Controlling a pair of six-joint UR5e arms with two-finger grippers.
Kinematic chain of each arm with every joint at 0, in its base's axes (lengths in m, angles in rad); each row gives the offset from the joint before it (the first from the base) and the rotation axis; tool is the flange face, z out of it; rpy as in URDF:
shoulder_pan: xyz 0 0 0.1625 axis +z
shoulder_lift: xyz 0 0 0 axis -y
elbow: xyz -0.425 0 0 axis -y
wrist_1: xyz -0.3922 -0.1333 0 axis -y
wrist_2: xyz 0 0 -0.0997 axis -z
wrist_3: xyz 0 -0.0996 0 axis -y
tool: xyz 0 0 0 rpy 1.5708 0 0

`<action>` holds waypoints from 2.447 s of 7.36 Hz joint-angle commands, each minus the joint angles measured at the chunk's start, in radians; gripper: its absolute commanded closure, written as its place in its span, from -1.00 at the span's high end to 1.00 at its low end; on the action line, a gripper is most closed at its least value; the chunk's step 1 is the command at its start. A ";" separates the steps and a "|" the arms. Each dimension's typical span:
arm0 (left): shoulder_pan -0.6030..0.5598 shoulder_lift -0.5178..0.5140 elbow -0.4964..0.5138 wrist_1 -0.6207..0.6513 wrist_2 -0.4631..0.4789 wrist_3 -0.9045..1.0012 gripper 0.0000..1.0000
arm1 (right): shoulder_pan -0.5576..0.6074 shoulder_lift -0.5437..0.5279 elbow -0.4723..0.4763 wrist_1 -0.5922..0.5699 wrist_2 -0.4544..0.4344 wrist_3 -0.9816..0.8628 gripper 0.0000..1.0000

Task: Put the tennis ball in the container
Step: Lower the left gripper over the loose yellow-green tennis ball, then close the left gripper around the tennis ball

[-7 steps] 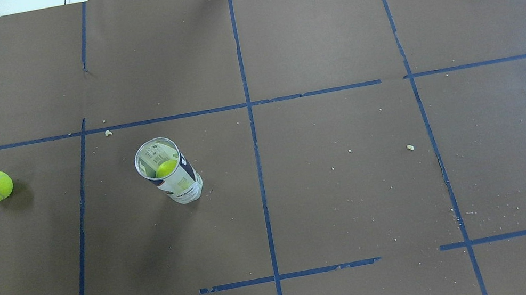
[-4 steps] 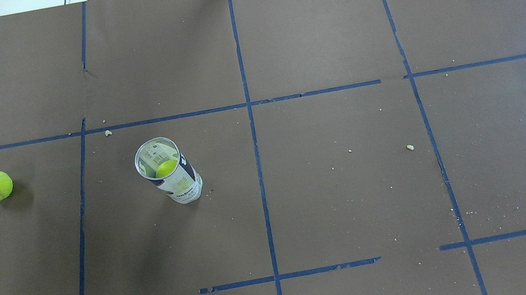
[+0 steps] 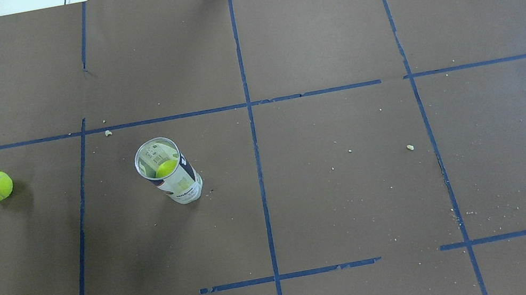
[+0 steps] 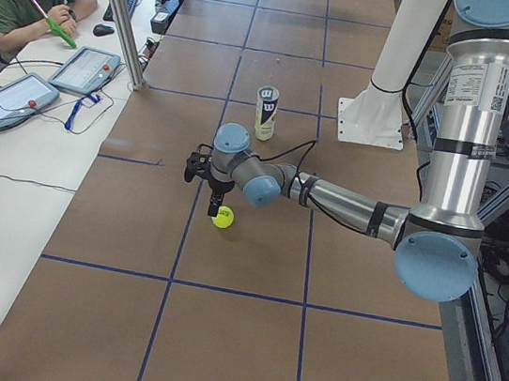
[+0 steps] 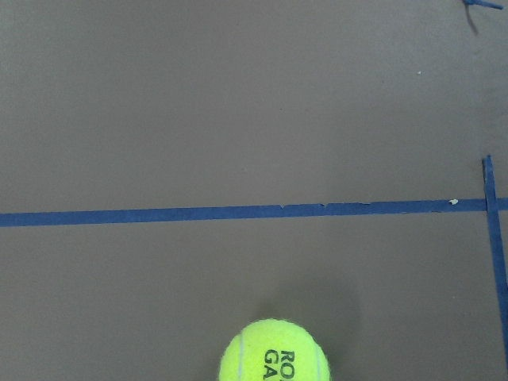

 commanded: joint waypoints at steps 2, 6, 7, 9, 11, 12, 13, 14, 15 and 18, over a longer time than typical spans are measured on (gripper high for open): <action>0.060 -0.001 0.074 -0.125 0.008 -0.071 1.00 | 0.000 0.001 0.000 0.000 0.000 0.000 1.00; 0.098 -0.001 0.098 -0.131 0.055 -0.074 1.00 | 0.000 -0.001 0.000 -0.001 0.000 0.000 1.00; 0.108 -0.001 0.098 -0.131 0.056 -0.074 1.00 | 0.000 -0.001 0.000 0.000 0.000 0.000 1.00; 0.114 -0.007 0.111 -0.131 0.055 -0.074 1.00 | 0.000 -0.001 0.000 0.000 0.000 0.000 1.00; 0.115 -0.016 0.160 -0.180 0.055 -0.072 1.00 | 0.000 -0.001 0.000 0.000 0.000 0.000 1.00; 0.115 -0.016 0.186 -0.220 0.055 -0.072 1.00 | 0.000 0.001 0.000 0.000 0.000 0.000 1.00; 0.115 -0.016 0.188 -0.223 0.055 -0.071 1.00 | 0.000 -0.001 0.000 0.000 0.000 0.000 1.00; 0.118 -0.016 0.188 -0.223 0.055 -0.072 1.00 | 0.000 -0.001 0.000 0.000 0.000 0.000 1.00; 0.127 -0.016 0.188 -0.223 0.053 -0.074 1.00 | 0.000 0.001 0.000 0.000 0.000 0.000 1.00; 0.135 -0.017 0.188 -0.225 0.053 -0.072 1.00 | 0.000 -0.001 0.000 -0.001 0.000 0.000 1.00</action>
